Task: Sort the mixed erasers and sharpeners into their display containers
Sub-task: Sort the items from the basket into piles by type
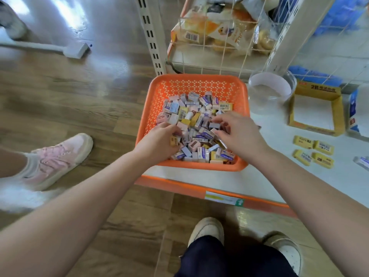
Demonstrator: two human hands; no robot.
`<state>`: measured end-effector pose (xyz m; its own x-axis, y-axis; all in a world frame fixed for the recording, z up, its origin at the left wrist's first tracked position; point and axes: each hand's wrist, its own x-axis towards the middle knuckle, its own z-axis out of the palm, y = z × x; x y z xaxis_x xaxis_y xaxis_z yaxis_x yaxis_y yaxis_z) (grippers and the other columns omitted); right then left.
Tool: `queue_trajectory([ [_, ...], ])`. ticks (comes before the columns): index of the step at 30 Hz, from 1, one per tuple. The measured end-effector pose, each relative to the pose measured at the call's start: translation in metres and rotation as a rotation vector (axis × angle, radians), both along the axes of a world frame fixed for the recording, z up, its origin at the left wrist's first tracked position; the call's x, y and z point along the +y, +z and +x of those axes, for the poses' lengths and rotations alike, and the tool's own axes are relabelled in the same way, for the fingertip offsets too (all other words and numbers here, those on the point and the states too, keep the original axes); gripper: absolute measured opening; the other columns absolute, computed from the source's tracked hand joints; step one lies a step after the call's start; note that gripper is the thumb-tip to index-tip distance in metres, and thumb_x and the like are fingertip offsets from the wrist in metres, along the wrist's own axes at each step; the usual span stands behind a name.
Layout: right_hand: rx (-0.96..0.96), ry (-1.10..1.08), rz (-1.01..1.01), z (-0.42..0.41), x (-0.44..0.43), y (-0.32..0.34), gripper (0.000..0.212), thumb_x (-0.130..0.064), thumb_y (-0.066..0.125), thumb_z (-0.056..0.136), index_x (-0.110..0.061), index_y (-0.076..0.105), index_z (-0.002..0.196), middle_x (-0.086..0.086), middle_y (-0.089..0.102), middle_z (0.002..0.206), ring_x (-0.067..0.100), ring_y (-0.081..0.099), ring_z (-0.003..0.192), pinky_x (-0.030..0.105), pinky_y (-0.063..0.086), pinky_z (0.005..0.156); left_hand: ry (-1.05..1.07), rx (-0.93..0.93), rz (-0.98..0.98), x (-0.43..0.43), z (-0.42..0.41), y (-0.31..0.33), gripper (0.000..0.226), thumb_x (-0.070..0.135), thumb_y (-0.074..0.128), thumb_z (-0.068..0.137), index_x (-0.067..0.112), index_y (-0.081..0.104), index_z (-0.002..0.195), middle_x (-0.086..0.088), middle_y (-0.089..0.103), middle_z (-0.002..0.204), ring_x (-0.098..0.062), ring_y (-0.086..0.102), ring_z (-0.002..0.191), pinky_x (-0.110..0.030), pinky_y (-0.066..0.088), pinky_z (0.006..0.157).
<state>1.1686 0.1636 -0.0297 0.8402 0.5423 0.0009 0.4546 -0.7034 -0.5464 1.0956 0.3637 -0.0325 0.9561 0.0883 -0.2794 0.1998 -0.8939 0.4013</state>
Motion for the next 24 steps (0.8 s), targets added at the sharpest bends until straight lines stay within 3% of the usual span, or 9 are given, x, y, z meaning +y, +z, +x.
queue_trajectory([
  [4, -0.067, 0.031, -0.239, 0.006, 0.007, -0.004, 0.035, -0.023, 0.054, 0.092, -0.025, 0.055, 0.127, -0.001, 0.058, 0.125, 0.020, 0.053, 0.113, 0.032, 0.044, 0.085, 0.058, 0.017, -0.015, -0.004, 0.003, -0.002, 0.044, 0.020, 0.066, 0.082, 0.023, 0.054, 0.123, -0.003, 0.046, 0.133, -0.025, 0.044, 0.121, -0.037, 0.041, 0.096],
  [8, -0.087, 0.117, -0.430, 0.006, 0.014, -0.005, 0.030, -0.029, 0.056, 0.090, -0.027, 0.057, 0.120, -0.004, 0.061, 0.116, 0.020, 0.055, 0.107, 0.032, 0.044, 0.070, 0.121, -0.024, -0.039, -0.007, 0.002, -0.004, 0.039, 0.017, 0.065, 0.083, 0.025, 0.056, 0.120, 0.001, 0.048, 0.130, -0.022, 0.046, 0.118, -0.034, 0.040, 0.091],
  [11, -0.131, 0.181, -0.498, 0.004, 0.016, -0.010, 0.030, -0.031, 0.055, 0.089, -0.030, 0.057, 0.119, -0.007, 0.060, 0.118, 0.018, 0.054, 0.108, 0.032, 0.047, 0.070, 0.156, -0.078, -0.056, -0.006, 0.001, -0.005, 0.039, 0.012, 0.062, 0.083, 0.021, 0.057, 0.121, -0.001, 0.054, 0.124, -0.020, 0.050, 0.110, -0.031, 0.041, 0.087],
  [16, -0.114, 0.157, -0.448, 0.006, 0.017, -0.009, 0.032, -0.038, 0.053, 0.091, -0.038, 0.053, 0.123, -0.011, 0.059, 0.121, 0.015, 0.053, 0.110, 0.030, 0.044, 0.066, 0.131, -0.198, -0.109, -0.003, 0.001, -0.010, 0.033, 0.005, 0.060, 0.082, 0.017, 0.061, 0.113, -0.001, 0.058, 0.112, -0.018, 0.054, 0.096, -0.026, 0.044, 0.079],
  [19, -0.018, 0.089, -0.255, 0.006, 0.022, -0.009, 0.025, -0.032, 0.056, 0.091, -0.034, 0.060, 0.116, -0.012, 0.062, 0.114, 0.012, 0.057, 0.103, 0.027, 0.043, 0.065, 0.153, -0.268, -0.167, -0.002, -0.002, -0.012, 0.030, 0.001, 0.056, 0.083, 0.017, 0.062, 0.107, 0.003, 0.059, 0.109, -0.017, 0.056, 0.096, -0.026, 0.047, 0.080],
  [22, 0.098, 0.085, -0.024, 0.001, 0.037, -0.010, 0.030, -0.021, 0.063, 0.088, -0.022, 0.062, 0.117, -0.004, 0.063, 0.113, 0.013, 0.055, 0.104, 0.021, 0.039, 0.082, 0.310, -0.580, -0.252, -0.004, -0.012, -0.004, 0.023, -0.002, 0.055, 0.085, 0.014, 0.065, 0.098, 0.010, 0.056, 0.100, -0.012, 0.057, 0.093, -0.010, 0.042, 0.081],
  [24, 0.105, 0.128, -0.007, -0.004, 0.049, -0.011, 0.036, -0.019, 0.064, 0.087, -0.019, 0.060, 0.123, -0.001, 0.060, 0.115, 0.014, 0.052, 0.107, 0.015, 0.032, 0.082, 0.429, -0.711, -0.238, -0.003, -0.020, 0.002, 0.027, -0.004, 0.054, 0.082, 0.014, 0.062, 0.100, 0.011, 0.052, 0.101, -0.011, 0.051, 0.098, -0.004, 0.032, 0.082],
])
